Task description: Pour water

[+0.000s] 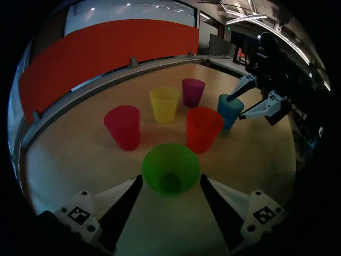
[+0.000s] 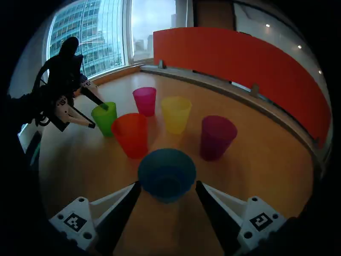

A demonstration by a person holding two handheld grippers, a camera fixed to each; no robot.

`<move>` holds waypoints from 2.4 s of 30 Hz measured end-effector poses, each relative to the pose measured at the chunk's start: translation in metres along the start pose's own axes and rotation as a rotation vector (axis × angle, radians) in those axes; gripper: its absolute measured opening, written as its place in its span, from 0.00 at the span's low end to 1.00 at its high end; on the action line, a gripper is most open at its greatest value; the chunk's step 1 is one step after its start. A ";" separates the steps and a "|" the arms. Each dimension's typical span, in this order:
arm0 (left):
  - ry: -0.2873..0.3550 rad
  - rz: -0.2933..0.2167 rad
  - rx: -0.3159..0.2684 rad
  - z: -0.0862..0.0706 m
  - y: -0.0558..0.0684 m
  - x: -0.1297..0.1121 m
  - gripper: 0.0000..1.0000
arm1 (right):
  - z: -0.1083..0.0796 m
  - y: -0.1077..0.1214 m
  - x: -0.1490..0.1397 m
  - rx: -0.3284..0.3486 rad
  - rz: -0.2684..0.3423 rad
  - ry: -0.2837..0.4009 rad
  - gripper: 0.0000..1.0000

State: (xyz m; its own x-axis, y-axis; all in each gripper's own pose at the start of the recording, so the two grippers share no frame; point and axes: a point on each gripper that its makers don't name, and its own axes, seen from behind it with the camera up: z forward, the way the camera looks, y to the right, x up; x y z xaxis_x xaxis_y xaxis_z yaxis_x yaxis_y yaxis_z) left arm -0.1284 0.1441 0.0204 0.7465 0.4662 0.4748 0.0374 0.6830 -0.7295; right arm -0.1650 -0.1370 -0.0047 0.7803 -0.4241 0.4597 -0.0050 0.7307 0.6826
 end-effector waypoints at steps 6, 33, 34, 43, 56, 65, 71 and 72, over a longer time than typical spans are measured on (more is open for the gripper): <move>0.002 -0.001 -0.004 0.006 0.000 0.004 1.00 | 0.009 0.001 0.003 0.002 -0.003 -0.002 1.00; -0.004 0.001 0.023 0.018 -0.005 0.011 0.88 | 0.016 0.000 0.012 0.014 -0.003 0.017 1.00; -0.004 0.000 0.021 0.018 -0.005 0.011 0.88 | 0.016 0.000 0.011 0.013 -0.004 0.017 1.00; 0.003 -0.010 0.017 0.017 -0.004 0.012 0.88 | 0.017 -0.001 0.010 0.016 0.002 0.016 0.92; 0.047 -0.014 0.022 0.004 -0.005 0.027 0.88 | 0.008 0.002 0.023 -0.009 0.006 0.051 0.92; 0.102 0.006 0.046 -0.016 -0.004 0.044 0.88 | -0.011 0.005 0.050 -0.033 0.028 0.120 0.92; 0.165 0.016 0.072 -0.031 -0.006 0.065 0.88 | -0.024 0.004 0.069 -0.041 0.028 0.167 0.92; 0.176 0.016 0.076 -0.033 -0.007 0.068 0.88 | -0.027 0.004 0.072 -0.044 0.027 0.177 0.92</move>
State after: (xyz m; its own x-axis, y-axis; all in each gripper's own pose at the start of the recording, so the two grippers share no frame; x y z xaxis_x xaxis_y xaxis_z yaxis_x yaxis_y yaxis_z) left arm -0.0556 0.1528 0.0415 0.8515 0.3760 0.3654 -0.0204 0.7201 -0.6936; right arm -0.0918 -0.1506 0.0158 0.8782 -0.3061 0.3674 -0.0031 0.7647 0.6444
